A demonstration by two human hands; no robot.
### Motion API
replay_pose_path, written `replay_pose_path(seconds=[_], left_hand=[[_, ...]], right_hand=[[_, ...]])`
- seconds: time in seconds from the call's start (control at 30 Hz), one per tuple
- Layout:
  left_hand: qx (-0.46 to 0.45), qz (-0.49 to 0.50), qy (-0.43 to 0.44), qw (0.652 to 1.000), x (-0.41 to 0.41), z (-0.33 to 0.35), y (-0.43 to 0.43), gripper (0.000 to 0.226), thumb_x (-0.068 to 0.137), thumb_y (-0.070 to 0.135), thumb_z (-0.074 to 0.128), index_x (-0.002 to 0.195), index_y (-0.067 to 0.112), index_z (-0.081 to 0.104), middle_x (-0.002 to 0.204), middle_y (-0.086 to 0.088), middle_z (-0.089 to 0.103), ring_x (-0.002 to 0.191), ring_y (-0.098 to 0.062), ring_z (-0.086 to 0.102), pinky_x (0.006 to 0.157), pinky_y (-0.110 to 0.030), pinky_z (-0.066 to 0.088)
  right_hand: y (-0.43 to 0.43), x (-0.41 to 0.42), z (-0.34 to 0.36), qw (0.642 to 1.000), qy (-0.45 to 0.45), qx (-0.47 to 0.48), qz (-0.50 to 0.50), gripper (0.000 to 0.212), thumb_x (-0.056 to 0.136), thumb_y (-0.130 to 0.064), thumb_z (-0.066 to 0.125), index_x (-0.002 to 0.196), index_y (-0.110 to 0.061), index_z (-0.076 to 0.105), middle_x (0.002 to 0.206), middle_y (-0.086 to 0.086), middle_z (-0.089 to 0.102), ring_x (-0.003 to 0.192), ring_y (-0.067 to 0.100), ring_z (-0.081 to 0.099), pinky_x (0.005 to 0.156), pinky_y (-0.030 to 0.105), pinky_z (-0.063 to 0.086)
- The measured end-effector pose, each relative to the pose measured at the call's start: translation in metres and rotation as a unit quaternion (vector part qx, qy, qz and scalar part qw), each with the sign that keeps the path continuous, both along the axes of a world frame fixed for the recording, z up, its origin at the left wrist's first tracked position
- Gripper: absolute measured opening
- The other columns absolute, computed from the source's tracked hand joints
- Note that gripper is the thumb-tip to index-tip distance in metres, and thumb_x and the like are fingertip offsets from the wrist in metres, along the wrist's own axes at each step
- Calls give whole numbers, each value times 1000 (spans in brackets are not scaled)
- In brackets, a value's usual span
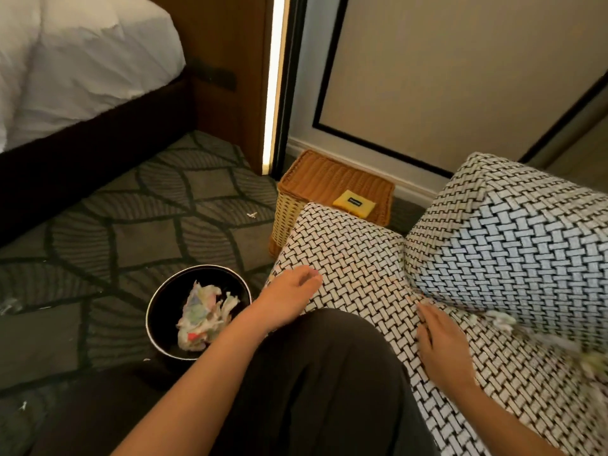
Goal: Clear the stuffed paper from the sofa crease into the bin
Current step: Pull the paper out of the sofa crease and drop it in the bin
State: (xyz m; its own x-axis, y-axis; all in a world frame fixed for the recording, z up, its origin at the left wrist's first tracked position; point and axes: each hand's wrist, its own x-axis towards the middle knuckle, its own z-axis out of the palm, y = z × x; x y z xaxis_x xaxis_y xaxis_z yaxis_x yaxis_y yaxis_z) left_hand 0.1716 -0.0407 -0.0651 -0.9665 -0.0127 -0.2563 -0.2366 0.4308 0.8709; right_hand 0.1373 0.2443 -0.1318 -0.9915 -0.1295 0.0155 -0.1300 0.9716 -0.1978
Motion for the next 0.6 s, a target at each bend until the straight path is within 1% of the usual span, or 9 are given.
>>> replay_pose_path(seconds=[0.07,0.1,0.13,0.2,0.33,0.4,0.5,0.57,0.6], left_hand=[[-17,-51,-14,998,-9,10,20,33,97,33,39,121,18,55,118,5,54,113,-10,48,92,-22,32],[-28,-76,-23,996,-13,14,29,34,97,34,39,123,18,54,120,6,53,114,-10,46,93,-22,31],[-45,-105,-33,993,-20,19,43,36,97,35,38,126,19,52,127,5,51,118,-11,45,95,-23,30],[-83,-147,-53,984,-32,22,62,40,96,37,40,131,19,48,139,2,44,125,-14,41,100,-26,30],[-165,-205,-84,961,-56,20,95,48,92,34,49,138,22,38,149,2,30,133,-17,33,105,-31,30],[-207,-229,-92,947,-67,16,105,55,90,33,52,141,23,33,151,2,25,134,-17,32,108,-34,30],[-310,-270,-84,908,-88,7,117,65,88,34,56,144,18,26,152,-1,23,137,-20,27,112,-40,25],[-379,-291,-69,875,-105,-1,127,69,86,37,57,143,15,26,151,-3,25,137,-22,25,113,-44,23],[-401,-299,-58,864,-114,-6,133,71,85,38,58,144,14,25,152,-4,23,139,-23,22,113,-45,20]], right_hand=[[13,2,-2,999,-12,23,-26,47,98,-28,35,143,-15,31,149,3,33,139,18,25,115,35,14],[13,-2,-3,998,-22,41,-34,49,99,-31,31,145,-16,26,151,3,28,141,17,21,115,34,11],[15,-6,-5,997,-30,58,-51,51,98,-35,27,146,-17,22,153,2,24,142,17,18,116,34,10],[10,-16,-7,992,-37,88,-83,55,97,-41,21,146,-17,19,153,3,23,142,19,17,116,38,12],[0,-38,-4,984,-68,117,-117,58,95,-48,17,142,-15,28,149,6,29,139,23,22,115,41,14],[-4,-51,-4,980,-81,134,-122,60,94,-51,14,137,-14,35,145,8,36,136,25,28,114,42,17],[-9,-67,-4,975,-107,141,-133,65,92,-55,10,125,-13,47,135,10,48,129,26,37,111,43,24],[-10,-76,-3,972,-132,143,-134,73,91,-58,6,117,-10,54,131,13,52,127,26,40,109,43,25],[-9,-80,-3,971,-141,140,-132,77,91,-60,4,110,-8,58,127,14,55,125,26,43,108,42,26]])
